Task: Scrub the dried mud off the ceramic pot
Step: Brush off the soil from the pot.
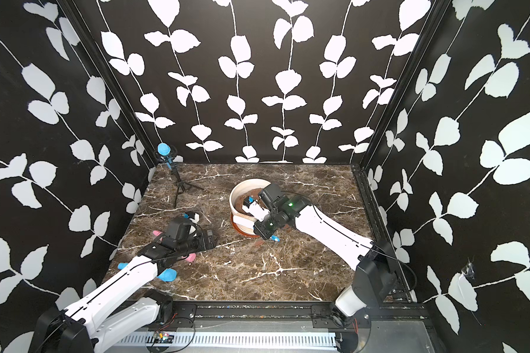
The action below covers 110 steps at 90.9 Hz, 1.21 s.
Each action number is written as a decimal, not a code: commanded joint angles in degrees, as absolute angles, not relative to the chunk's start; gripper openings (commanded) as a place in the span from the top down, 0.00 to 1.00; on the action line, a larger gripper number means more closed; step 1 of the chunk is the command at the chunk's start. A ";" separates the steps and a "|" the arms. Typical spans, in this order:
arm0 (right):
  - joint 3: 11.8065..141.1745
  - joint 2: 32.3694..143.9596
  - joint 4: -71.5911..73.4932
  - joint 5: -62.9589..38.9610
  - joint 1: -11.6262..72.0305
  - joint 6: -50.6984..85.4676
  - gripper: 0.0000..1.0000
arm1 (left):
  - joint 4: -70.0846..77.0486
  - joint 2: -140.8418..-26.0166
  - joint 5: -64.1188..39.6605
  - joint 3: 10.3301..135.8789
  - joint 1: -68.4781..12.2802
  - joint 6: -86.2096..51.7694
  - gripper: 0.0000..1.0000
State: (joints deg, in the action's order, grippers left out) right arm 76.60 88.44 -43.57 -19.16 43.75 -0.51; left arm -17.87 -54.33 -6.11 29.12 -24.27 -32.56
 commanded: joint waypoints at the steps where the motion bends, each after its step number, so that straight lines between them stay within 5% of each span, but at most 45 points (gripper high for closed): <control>1: 73.33 88.39 -42.68 -17.13 42.50 2.21 1.00 | -18.29 -54.22 -5.60 28.28 -23.99 -32.64 0.02; 28: 65.49 83.62 -41.38 -17.02 40.59 4.13 1.00 | -18.11 -54.01 -5.69 28.27 -24.04 -32.70 0.02; 65: 59.46 72.05 -51.70 -29.10 43.71 -4.36 1.00 | -16.81 -53.10 -7.43 28.29 -24.02 -32.71 0.02; 96: 65.38 72.37 -44.63 -21.11 43.95 -2.50 1.00 | -11.52 -51.24 -16.80 30.16 -24.20 -30.96 0.07; 110: 67.14 69.22 -41.29 -14.81 43.86 -2.35 1.00 | -19.59 -50.34 -9.96 39.89 -30.83 -20.45 0.08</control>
